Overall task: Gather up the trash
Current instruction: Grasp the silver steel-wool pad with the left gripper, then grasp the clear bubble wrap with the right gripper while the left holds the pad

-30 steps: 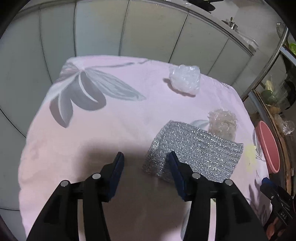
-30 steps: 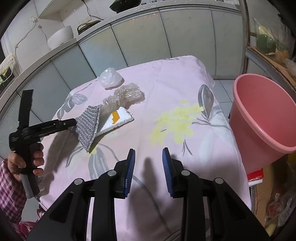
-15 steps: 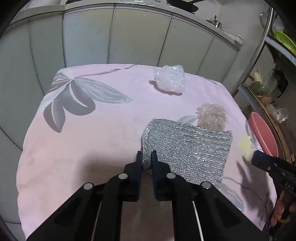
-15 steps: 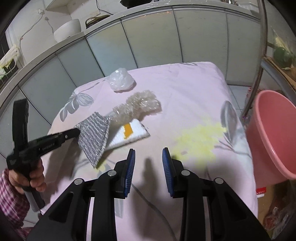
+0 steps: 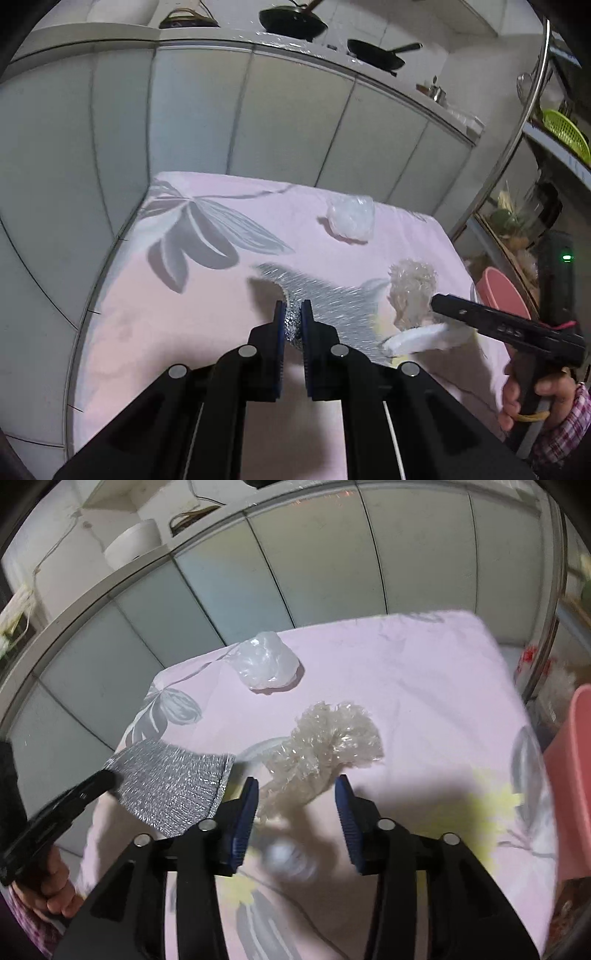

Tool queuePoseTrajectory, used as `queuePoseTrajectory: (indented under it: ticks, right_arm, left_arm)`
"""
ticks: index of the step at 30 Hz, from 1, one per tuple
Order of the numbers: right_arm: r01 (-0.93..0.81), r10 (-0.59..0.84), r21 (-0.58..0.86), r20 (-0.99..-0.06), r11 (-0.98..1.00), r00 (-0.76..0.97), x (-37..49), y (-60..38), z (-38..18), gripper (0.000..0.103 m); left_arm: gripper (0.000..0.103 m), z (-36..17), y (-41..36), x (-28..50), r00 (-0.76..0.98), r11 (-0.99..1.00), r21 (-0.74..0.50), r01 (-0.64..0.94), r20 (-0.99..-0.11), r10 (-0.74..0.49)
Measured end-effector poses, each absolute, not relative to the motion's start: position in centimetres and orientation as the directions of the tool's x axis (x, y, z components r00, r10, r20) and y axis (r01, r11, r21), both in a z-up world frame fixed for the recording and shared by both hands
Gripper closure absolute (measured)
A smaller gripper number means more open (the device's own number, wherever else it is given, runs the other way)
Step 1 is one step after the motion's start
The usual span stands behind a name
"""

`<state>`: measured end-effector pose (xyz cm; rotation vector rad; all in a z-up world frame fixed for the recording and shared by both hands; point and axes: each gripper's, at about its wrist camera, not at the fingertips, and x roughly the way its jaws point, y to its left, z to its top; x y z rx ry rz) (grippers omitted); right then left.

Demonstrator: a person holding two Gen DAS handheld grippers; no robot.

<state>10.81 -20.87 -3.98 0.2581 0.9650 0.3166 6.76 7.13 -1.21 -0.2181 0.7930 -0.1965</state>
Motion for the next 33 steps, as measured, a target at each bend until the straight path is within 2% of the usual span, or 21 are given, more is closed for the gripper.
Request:
queuePoseTrajectory:
  ticks: [10,12,15,33]
  right_arm:
    - [-0.097,0.348,0.351,-0.779,0.931,0.521,12.2,-20.3,-5.8,0.058]
    - [-0.104,0.351,0.352,-0.773,0.930,0.529,12.1,-20.4,-5.7,0.067]
    - [-0.104,0.352,0.354,-0.766,0.930,0.538,11.8,-20.8,-5.4,0.070]
    - [-0.171,0.339,0.301,-0.700,0.938,0.629,5.6,-23.5,-0.6,0.071]
  left_arm:
    - [0.096,-2.0,8.3,6.3,0.673,0.954,-0.288,0.081,-0.691,-0.265]
    - [0.096,-1.8,8.3,6.1,0.677,0.953,-0.290,0.084,-0.685,-0.269]
    - [0.096,-1.5,8.2,6.0,0.683,0.953,-0.291,0.089,-0.679,-0.271]
    - [0.096,4.1,5.5,4.1,0.754,0.949,-0.267,0.167,-0.586,-0.298]
